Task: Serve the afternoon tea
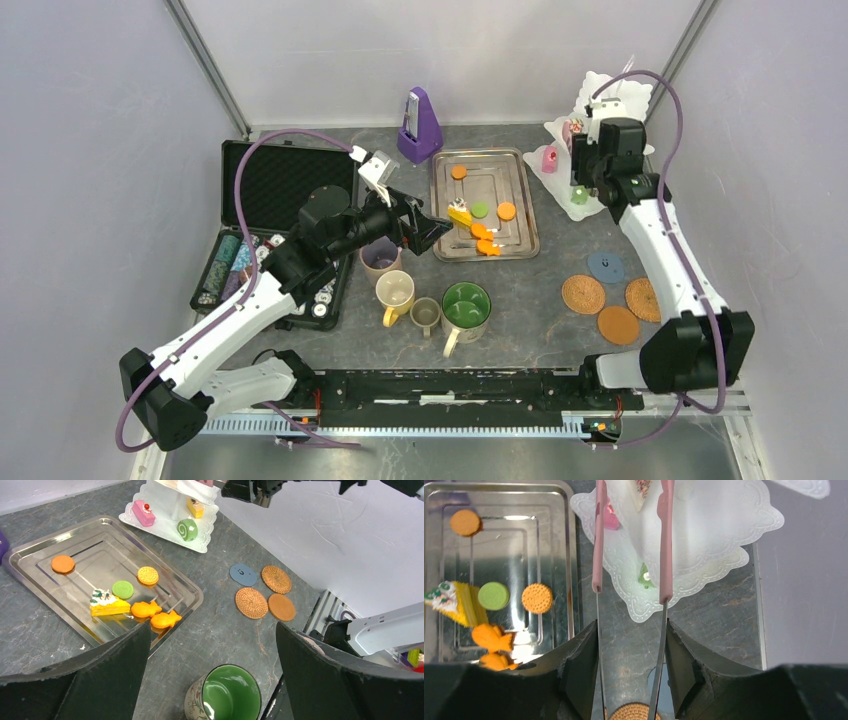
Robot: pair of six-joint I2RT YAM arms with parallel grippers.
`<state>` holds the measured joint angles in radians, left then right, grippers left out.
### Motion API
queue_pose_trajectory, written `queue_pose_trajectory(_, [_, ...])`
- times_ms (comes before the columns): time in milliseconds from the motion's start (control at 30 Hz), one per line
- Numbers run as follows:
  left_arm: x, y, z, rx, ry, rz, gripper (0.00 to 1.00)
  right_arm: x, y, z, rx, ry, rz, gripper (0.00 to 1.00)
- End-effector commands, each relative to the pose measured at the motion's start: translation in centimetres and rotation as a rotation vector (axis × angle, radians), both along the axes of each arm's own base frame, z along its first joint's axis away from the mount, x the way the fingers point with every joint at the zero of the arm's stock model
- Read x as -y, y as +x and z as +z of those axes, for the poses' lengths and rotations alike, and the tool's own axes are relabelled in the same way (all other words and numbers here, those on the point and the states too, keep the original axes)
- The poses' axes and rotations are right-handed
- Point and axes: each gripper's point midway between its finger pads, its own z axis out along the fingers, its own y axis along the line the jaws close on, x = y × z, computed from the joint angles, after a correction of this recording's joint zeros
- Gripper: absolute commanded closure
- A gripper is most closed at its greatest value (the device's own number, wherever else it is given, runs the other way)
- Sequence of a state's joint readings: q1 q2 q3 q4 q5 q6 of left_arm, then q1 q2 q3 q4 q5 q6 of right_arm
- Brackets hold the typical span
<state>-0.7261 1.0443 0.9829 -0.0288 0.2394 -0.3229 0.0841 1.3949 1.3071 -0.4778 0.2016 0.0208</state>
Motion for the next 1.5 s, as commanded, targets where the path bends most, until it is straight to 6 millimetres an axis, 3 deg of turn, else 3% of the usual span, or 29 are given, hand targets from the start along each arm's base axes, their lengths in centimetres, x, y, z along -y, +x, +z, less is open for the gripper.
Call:
queue_pose_trajectory(0, [0.2,-0.5,2.9,0.066,-0.051,-0.024,0.00,-1.6,-2.4,1.8,0.059,0.027,0.120,0.47])
queue_pose_trajectory(200, [0.1,-0.6,3.1,0.067,-0.056,-0.024,0.00,-10.2,-5.9,1.7,0.127,0.164,0.524,0.46])
queue_pose_trajectory(333, [0.0,-0.7,3.3,0.072,-0.060,-0.024,0.00,-15.4,-7.4,-1.3,0.053,0.169,0.715,0.47])
queue_pose_trajectory(467, [-0.1,-0.6,3.3,0.077,-0.058,-0.015,0.00,-17.8,-7.7,-5.1,-0.035,0.175,0.779,0.48])
queue_pose_trajectory(633, [-0.1,-0.4,3.2,0.077,-0.052,-0.011,0.00,-18.8,-7.8,-8.4,-0.117,0.080,0.776,0.48])
queue_pose_trajectory(867, [0.0,-0.4,3.1,0.075,-0.051,-0.017,0.00,-18.8,-8.6,-10.7,-0.172,-0.027,0.766,0.48])
queue_pose_trajectory(1133, [0.1,-0.2,2.8,0.072,-0.043,-0.011,0.00,-16.9,-7.7,-11.1,-0.168,-0.109,0.654,0.47])
queue_pose_trajectory(1467, [0.2,-0.1,2.6,0.066,-0.039,-0.012,0.00,-18.0,-7.3,-12.5,-0.195,-0.109,0.691,0.47])
